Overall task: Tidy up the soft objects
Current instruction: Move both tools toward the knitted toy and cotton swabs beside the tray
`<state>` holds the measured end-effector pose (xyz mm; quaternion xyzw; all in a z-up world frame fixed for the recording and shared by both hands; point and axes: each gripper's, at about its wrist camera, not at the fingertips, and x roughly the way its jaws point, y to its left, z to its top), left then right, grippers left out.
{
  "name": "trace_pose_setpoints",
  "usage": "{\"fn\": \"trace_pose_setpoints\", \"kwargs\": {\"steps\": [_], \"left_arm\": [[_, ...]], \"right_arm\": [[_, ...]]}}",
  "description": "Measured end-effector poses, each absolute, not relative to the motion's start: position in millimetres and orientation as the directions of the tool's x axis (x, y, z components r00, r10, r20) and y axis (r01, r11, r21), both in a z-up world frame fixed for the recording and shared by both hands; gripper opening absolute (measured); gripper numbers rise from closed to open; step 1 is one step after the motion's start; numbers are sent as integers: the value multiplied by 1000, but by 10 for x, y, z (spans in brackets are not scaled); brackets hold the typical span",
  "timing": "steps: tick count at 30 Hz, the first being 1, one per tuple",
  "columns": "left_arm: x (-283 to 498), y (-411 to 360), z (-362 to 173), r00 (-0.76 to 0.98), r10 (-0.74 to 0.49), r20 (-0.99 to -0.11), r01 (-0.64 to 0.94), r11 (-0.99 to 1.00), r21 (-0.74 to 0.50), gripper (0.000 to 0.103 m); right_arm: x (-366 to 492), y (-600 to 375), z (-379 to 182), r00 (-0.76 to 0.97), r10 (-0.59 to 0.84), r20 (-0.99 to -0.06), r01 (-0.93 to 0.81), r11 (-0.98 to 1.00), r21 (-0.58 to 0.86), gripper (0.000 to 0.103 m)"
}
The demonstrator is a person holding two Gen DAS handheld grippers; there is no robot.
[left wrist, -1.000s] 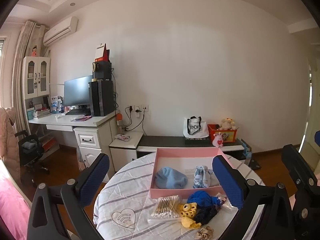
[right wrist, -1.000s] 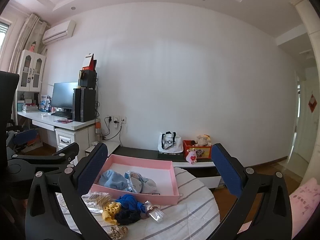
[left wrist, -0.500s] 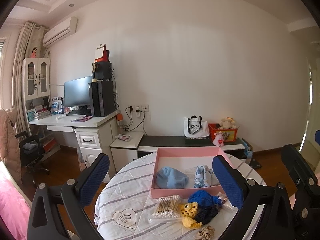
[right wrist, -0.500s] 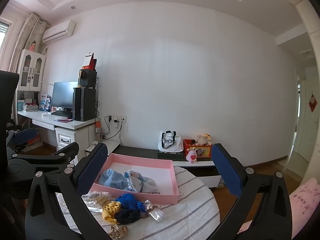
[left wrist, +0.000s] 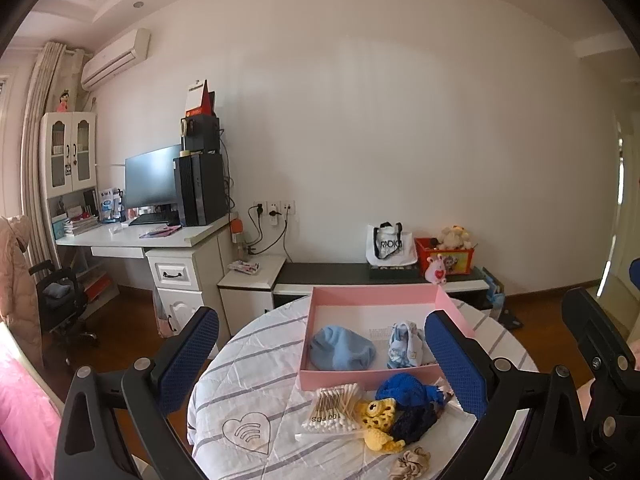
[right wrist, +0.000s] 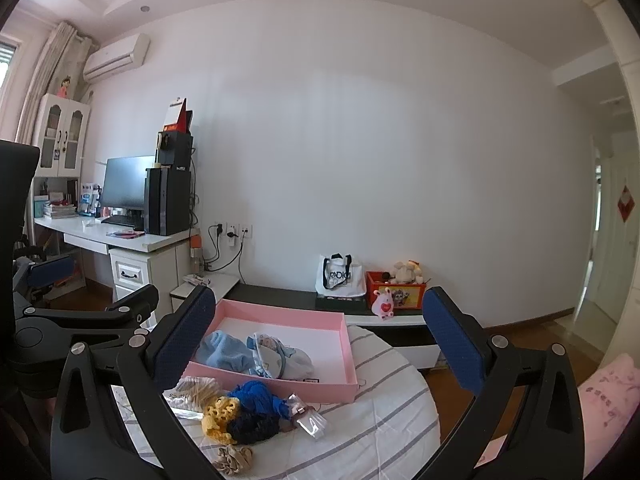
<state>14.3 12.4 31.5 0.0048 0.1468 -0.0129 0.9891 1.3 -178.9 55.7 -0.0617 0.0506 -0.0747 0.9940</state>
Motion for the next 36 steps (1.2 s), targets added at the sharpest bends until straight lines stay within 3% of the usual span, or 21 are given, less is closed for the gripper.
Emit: {"fn": "trace_pose_setpoints", "kwargs": {"steps": [20,36], "left_arm": [[468,455,-33,898,37,-439,-26,999,31,103],[876,1003,-601,786,42,-617,-37,999,21,103]], "right_arm": [[476,-1557,75,951,-47,-305,4,990,-143,103],[987,-1322,-753,795,21,-607,-57,998,-41,103]]}}
